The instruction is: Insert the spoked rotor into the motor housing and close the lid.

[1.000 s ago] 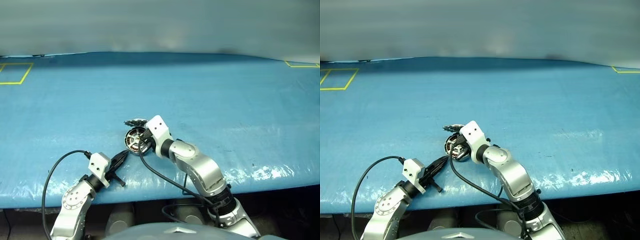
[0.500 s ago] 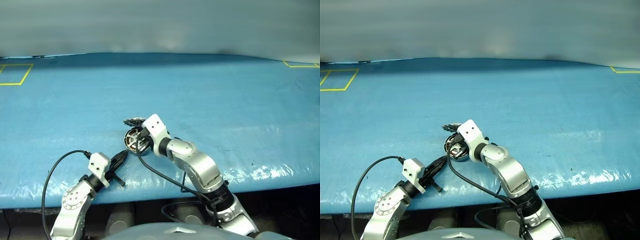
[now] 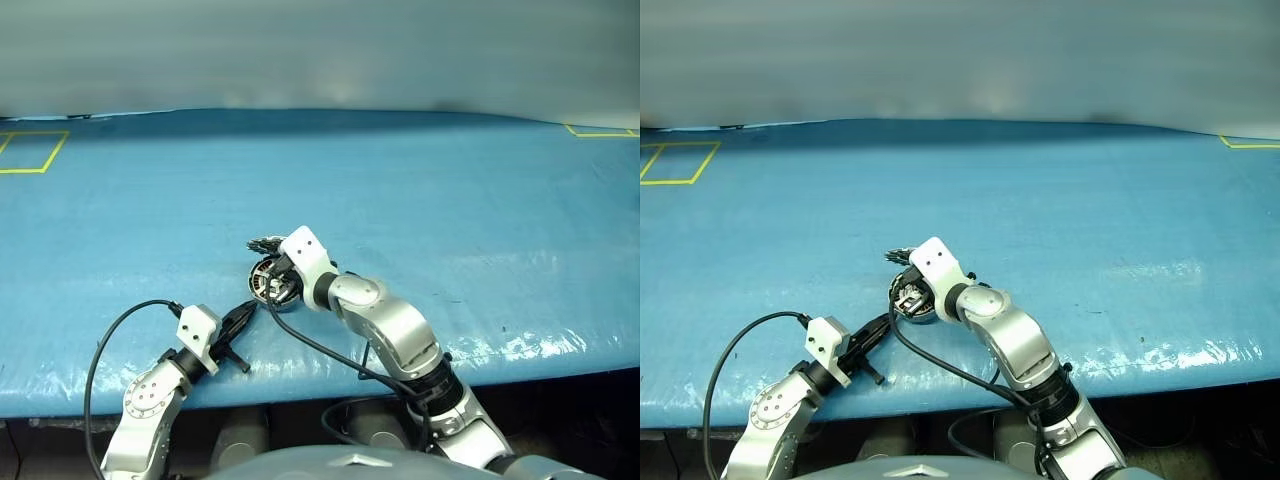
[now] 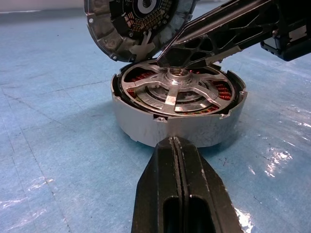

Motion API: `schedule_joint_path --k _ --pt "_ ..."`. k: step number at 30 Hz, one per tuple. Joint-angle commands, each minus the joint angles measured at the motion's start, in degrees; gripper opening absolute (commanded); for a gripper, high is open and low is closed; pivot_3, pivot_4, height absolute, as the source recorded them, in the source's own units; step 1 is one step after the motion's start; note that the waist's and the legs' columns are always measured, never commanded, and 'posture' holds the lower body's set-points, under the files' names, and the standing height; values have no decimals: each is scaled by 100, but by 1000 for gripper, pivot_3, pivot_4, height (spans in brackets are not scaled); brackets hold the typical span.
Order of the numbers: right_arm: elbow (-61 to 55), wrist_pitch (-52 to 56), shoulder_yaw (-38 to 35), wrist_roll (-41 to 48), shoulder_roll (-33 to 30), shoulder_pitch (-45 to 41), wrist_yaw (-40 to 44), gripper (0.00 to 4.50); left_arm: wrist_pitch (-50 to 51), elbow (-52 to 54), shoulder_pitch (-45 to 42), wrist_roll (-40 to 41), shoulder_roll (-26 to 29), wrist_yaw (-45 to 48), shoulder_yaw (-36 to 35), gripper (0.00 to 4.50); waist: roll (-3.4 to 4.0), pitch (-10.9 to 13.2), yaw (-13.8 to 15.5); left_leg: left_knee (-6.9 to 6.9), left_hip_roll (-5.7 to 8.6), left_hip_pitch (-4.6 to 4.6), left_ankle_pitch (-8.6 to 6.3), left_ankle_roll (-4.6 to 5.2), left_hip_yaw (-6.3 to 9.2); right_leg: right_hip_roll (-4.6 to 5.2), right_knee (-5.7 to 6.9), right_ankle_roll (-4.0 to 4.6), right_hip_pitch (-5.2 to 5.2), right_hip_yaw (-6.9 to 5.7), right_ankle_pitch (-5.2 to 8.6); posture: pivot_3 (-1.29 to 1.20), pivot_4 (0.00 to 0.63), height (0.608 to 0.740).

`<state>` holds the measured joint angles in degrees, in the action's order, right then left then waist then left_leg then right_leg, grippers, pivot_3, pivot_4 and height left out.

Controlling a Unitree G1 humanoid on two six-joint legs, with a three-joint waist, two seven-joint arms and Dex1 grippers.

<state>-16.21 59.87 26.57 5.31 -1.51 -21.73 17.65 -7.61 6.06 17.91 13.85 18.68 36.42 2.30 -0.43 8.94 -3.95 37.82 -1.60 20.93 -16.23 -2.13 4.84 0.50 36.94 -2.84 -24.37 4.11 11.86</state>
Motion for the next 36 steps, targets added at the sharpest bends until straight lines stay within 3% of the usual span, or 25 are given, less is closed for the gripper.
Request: schedule_joint_path --k 1,9,18,31,36 --pt "201 677 148 142 5 126 24 14 -178 17 -70 -8 -2 35 -11 0 -2 -4 0 -1 0 0 0 0 0 0 -1 1 0 0 1 0 150 740" --pt "205 1078 -101 247 183 30 -99 14 -239 -30 -83 -10 -25 31 -7 0 0 -9 0 -16 0 -2 0 0 0 0 -4 8 -3 -1 5 0 150 740" --pt "-372 691 -367 596 148 10 104 14 -218 -43 -91 -20 -40 43 18 0 3 -6 4 -19 0 4 0 0 1 1 -6 8 -8 -1 7 0 150 740" --pt "525 354 -153 124 17 -118 -389 14 -144 55 -89 -29 -55 7 44 0 1 -6 10 -19 1 5 1 -1 0 2 -6 7 -9 -1 6 0 150 740" --pt "154 361 -147 321 -60 -122 -116 14 -138 68 -65 -29 -56 -17 41 0 1 -5 13 -19 1 5 1 -1 1 2 -7 7 -8 -2 7 0 150 740"
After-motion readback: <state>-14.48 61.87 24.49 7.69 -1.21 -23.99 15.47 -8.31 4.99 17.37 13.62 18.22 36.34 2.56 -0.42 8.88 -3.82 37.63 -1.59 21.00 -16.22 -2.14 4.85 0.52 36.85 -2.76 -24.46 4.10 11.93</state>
